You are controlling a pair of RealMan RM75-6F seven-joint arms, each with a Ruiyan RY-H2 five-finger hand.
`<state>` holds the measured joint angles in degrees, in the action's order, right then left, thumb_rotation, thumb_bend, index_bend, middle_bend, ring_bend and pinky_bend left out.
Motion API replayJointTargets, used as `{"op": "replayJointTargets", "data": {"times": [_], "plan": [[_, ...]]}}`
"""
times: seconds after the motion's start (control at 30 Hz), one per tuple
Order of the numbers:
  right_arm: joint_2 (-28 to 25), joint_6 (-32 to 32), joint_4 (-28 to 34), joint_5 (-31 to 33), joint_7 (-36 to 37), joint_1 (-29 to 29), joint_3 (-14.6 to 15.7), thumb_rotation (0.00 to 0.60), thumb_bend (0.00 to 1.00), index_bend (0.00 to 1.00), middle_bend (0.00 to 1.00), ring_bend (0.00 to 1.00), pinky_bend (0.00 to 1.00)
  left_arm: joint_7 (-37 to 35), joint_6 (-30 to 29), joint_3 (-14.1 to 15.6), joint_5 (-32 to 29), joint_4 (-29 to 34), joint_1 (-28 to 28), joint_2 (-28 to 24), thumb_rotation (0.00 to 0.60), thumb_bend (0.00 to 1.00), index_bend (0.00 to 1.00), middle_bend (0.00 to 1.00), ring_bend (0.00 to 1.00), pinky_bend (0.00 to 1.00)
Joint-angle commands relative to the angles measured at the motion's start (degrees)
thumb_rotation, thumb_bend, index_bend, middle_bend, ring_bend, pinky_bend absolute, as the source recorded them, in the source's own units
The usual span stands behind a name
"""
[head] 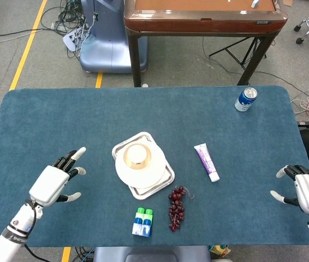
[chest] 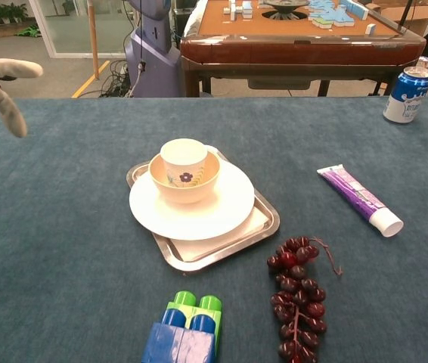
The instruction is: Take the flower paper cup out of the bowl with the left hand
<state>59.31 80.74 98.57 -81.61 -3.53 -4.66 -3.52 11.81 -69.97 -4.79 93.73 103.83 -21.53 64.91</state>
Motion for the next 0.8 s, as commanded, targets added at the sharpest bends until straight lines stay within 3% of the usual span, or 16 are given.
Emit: {"op": "replayJointTargets", "data": {"times": [0.03, 0.4, 0.8], "plan": [[-0.2, 0.1, 0.1, 0.1, -0.1, 0.1, -0.1, 0.6, 0.15, 0.49, 0.44, 0.33, 0.41, 0.7, 2.2, -1.6, -1.6, 0.1, -2.3, 1.1, 0.6, 0.11, 0.39, 0.0, 0.0, 0.19], [-1.2, 0.3, 1.1, 1.5, -0.4, 0.4, -0.4, 0.6, 0.15, 0.49, 0.44, 0.33, 0.41, 1.6, 6.9, -3.6, -5.0, -1.0, -7.7, 4.8, 0.6, 0.11, 0.41, 0.0, 0.0, 0.18], [-1.4, 1.0, 2.5, 8.5, -11.2, 0.7, -1.9, 0.6, 0.15, 0.49, 0.44, 0.33, 0.41, 9.1, 11.7, -4.7, -11.2, -2.4, -12.7, 9.8, 0.6, 0.11, 0.42, 0.0, 0.0, 0.18]]}}
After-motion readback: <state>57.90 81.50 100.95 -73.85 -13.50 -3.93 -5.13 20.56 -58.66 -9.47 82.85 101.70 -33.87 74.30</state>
